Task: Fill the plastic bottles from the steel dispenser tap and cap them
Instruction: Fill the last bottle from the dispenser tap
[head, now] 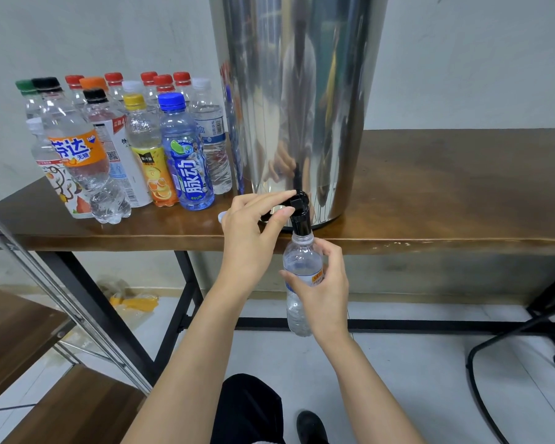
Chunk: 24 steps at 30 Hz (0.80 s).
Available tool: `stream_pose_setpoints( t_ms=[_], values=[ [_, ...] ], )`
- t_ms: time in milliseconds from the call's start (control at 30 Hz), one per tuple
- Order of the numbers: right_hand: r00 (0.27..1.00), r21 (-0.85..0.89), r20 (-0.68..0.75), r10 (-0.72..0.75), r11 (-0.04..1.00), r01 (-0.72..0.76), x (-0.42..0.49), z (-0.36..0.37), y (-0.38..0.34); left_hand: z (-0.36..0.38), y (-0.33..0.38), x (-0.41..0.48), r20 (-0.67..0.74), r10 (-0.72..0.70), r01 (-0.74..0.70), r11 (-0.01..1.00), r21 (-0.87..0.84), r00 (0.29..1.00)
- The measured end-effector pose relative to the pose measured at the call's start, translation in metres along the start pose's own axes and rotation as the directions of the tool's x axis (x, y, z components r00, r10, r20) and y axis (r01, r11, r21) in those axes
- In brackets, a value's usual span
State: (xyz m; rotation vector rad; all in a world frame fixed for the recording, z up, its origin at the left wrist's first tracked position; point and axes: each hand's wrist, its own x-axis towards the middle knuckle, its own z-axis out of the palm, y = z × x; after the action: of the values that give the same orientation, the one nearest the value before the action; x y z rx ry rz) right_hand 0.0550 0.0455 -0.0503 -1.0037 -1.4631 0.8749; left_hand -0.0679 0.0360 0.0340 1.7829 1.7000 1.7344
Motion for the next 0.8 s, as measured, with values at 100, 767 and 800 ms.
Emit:
stream_pose_setpoints(
  t_ms=[100,767,800],
  values=[
    [1.000,0.007,-0.001,-0.003,1.000,0.003,-0.0007,-0.0005,-0.0005,-0.0002,-0.0001,0.0000,0.000,-0.003,0.003,1.000,-0.002,1.000],
    [1.000,0.007,-0.004,0.001,1.000,-0.001,-0.0012,0.0010,0.0011,0.0009,0.0009,-0.0021,-0.015,0.015,-0.015,1.000,-0.016,1.000],
    [1.000,0.006,-0.003,0.000,1.000,0.000,-0.0013,0.0010,0.0012,0.0007,0.0015,-0.0025,-0.015,0.013,-0.013,1.000,-0.018,1.000]
  ],
)
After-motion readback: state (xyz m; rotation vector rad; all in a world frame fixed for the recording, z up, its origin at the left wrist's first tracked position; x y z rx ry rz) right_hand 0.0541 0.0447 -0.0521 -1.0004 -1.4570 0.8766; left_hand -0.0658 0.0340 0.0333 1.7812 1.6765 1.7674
